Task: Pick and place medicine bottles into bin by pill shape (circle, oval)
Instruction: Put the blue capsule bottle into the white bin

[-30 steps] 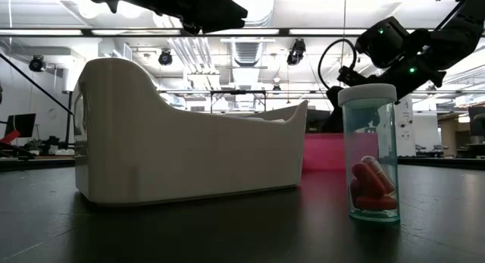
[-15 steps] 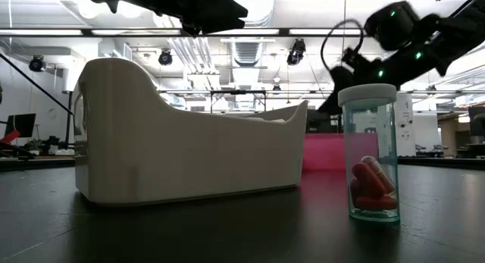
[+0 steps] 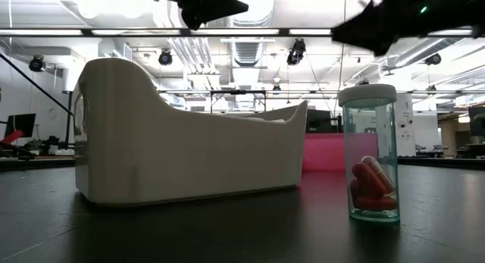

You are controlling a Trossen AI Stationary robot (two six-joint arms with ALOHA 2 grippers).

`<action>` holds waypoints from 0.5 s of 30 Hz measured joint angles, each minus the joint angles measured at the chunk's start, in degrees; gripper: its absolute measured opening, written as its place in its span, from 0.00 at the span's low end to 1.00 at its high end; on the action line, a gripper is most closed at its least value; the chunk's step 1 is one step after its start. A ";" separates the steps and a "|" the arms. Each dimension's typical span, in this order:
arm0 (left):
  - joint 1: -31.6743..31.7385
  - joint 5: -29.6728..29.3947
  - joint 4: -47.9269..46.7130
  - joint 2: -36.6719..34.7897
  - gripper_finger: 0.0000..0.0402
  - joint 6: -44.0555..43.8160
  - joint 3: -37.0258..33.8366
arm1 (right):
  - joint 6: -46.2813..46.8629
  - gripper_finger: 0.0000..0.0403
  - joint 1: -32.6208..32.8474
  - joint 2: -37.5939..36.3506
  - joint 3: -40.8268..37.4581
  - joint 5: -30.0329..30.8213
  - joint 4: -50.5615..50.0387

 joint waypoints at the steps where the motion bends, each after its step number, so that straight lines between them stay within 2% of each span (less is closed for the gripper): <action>1: -0.59 -0.72 0.03 0.64 0.61 -0.33 0.61 | -0.88 0.42 1.27 -1.32 0.00 -0.01 0.00; 10: -6.90 -3.78 -2.24 10.50 0.61 -4.30 10.70 | -10.55 0.42 9.65 -10.31 0.02 0.01 0.00; 15: -10.04 -4.63 -16.94 16.10 0.61 -12.50 21.32 | -12.42 0.42 13.23 -10.86 -0.18 0.08 -2.61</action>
